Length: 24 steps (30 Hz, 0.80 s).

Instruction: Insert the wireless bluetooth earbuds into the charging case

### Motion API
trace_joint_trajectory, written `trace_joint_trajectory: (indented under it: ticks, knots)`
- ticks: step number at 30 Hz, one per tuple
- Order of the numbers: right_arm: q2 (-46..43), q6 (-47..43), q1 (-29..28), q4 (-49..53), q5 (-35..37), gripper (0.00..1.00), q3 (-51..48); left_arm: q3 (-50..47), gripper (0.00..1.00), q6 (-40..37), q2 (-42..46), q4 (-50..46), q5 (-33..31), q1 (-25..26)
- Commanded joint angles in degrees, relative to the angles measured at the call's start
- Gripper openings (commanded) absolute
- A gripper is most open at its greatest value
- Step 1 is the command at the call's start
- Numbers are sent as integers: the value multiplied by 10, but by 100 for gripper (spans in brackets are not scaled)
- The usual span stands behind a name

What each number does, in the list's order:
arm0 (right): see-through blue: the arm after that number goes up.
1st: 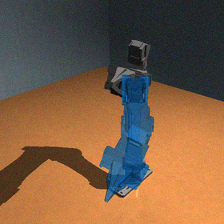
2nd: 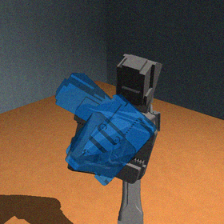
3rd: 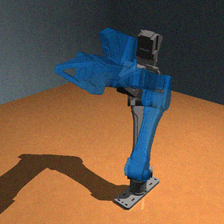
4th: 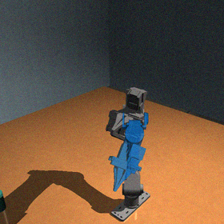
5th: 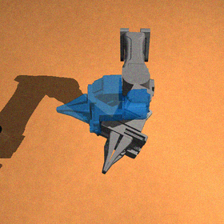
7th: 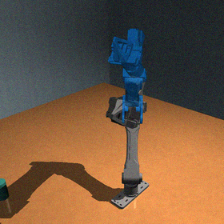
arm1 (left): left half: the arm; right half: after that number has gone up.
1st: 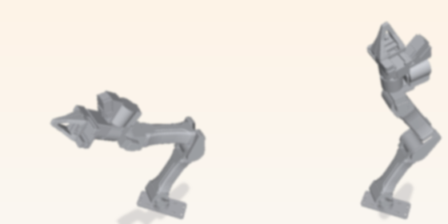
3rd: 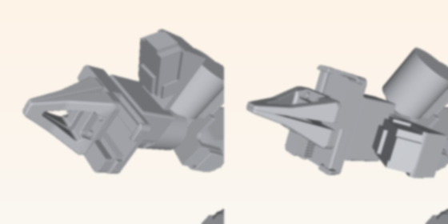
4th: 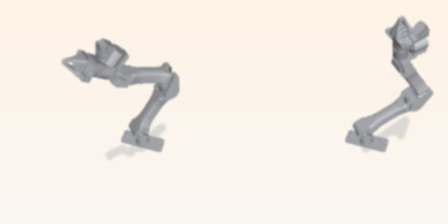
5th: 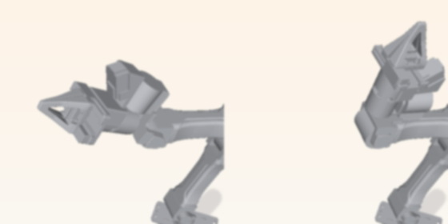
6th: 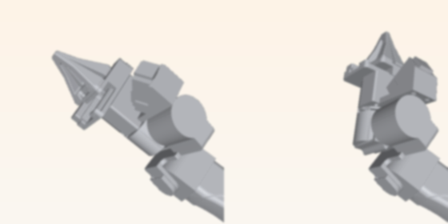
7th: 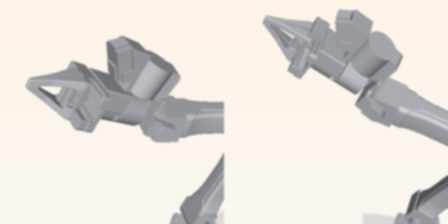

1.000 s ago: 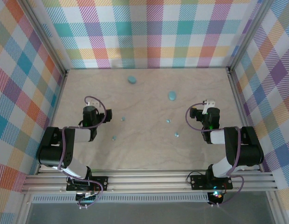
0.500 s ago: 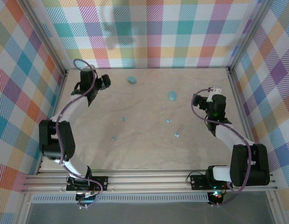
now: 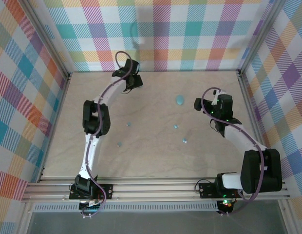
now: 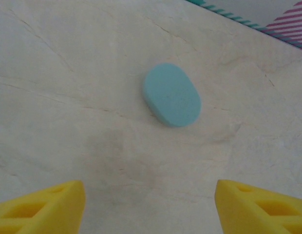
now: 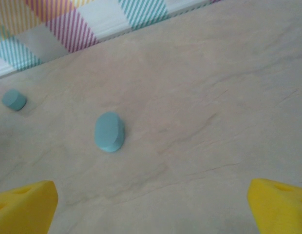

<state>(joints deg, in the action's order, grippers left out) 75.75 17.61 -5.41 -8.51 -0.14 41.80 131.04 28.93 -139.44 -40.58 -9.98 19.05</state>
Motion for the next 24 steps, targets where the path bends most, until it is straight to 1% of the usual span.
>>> trace_joint_trajectory:
  ticks: [1, 5, 10, 15, 19, 24]
  knots:
    - [11, 23, -11, 14, -31, 100, 24, 90, 69, 31, -44, -66, -25, 2]
    - [17, 27, -19, 18, -39, 100, 24, 150, 67, 41, -92, -63, -44, 4]
    - [20, 32, -21, 18, -49, 100, 26, 161, 66, 52, -119, -19, -54, 4]
    - [21, 37, -22, 16, -57, 100, 30, 205, 65, 59, -160, -1, -61, 4]
    - [18, 35, -23, 16, -61, 100, 32, 215, 65, 61, -179, 34, -65, 4]
    - [14, 34, -23, 18, -63, 99, 33, 240, 64, 64, -206, 52, -64, 3]
